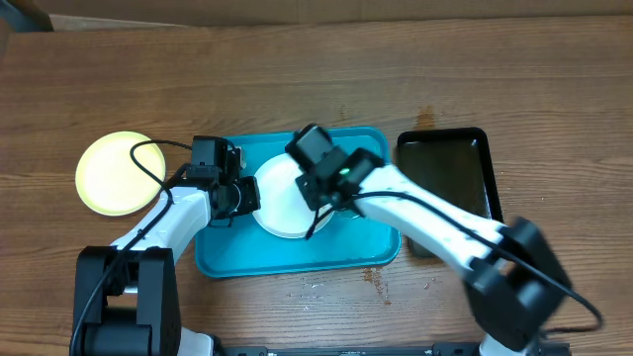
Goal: Clean dirty plates on tray and stack at the side
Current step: 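Lift the sponge from the water and move it over the white plate, then scrub the white plate held by the left gripper with the sponge, then return the sponge to the black water tray with the right gripper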
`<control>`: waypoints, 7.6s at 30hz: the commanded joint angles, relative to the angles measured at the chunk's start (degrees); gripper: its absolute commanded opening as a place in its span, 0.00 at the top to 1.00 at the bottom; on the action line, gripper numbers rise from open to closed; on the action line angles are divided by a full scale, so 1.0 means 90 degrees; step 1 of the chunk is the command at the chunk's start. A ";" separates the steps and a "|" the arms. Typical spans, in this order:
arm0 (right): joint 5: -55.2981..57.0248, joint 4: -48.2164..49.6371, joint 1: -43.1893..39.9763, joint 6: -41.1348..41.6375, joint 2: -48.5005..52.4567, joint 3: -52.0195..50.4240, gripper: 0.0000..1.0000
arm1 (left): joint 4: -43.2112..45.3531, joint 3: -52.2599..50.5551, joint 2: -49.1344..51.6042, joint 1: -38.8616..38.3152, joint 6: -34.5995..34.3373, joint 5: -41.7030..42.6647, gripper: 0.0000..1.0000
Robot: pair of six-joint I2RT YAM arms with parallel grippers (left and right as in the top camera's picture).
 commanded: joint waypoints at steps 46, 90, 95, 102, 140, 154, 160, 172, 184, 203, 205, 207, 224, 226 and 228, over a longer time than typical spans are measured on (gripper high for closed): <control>-0.0214 0.0682 -0.0335 0.0374 0.1333 0.0007 0.96 | -0.0012 -0.0058 0.0095 -0.0029 0.0075 0.0007 0.95; -0.3002 -0.0403 -0.1353 0.1566 0.0593 0.0699 0.96 | -0.0012 -0.0058 0.0095 -0.0029 0.0073 0.0053 0.96; -0.3007 0.0233 -0.1270 0.2127 0.0593 0.0221 0.96 | -0.0012 -0.0058 0.0095 -0.0027 0.0075 0.0053 0.96; -0.2720 0.1105 -0.0969 0.2737 0.0595 -0.0566 0.96 | -0.0015 -0.0058 0.0095 -0.0029 0.0075 0.0053 0.96; -0.3934 0.3264 -0.0942 0.3296 -0.0646 -0.1564 0.96 | -0.0010 -0.0058 0.0095 -0.0029 0.0073 0.0051 0.96; -0.5246 0.4014 -0.1042 0.3422 0.0051 -0.1671 0.96 | -0.0027 -0.0058 0.0095 -0.0029 0.0075 0.0051 0.96; -0.5943 0.4381 -0.1345 0.3517 0.0559 -0.1671 0.96 | -0.0032 -0.0058 0.0095 -0.0029 0.0073 0.0051 0.96; -0.6156 0.5000 -0.1438 0.3504 0.1214 -0.1671 0.96 | -0.0044 -0.0058 0.0095 -0.0029 0.0075 0.0051 0.96; -0.5787 0.4549 -0.1953 0.3286 0.1214 -0.1671 0.96 | -0.0068 -0.0058 0.0095 -0.0029 0.0075 0.0049 0.96; -0.7271 0.2960 -0.3271 0.2217 -0.0646 -0.1515 0.96 | -0.0061 -0.0058 0.0095 -0.0029 0.0078 0.0049 0.96; -0.6812 0.2086 -0.3517 0.1787 -0.0925 -0.1515 0.96 | -0.0058 -0.0058 0.0095 -0.0029 0.0078 0.0049 0.96; -0.6018 0.1083 -0.3798 0.1396 -0.1171 -0.1515 0.96 | -0.0056 -0.0058 0.0095 -0.0029 0.0078 0.0049 0.96; -0.1005 -0.0503 -0.4306 0.0835 -0.1341 -0.2747 0.87 | -0.0017 -0.0058 0.0095 -0.0029 0.0078 0.0049 0.96; -0.0988 -0.0447 -0.4306 0.0775 -0.1341 -0.2795 0.68 | -0.0015 -0.0058 0.0095 -0.0029 0.0078 0.0051 0.96; -0.0988 -0.0461 -0.4306 0.0763 -0.1341 -0.2793 0.48 | -0.0019 -0.0053 0.0092 -0.0029 0.0107 0.0061 0.96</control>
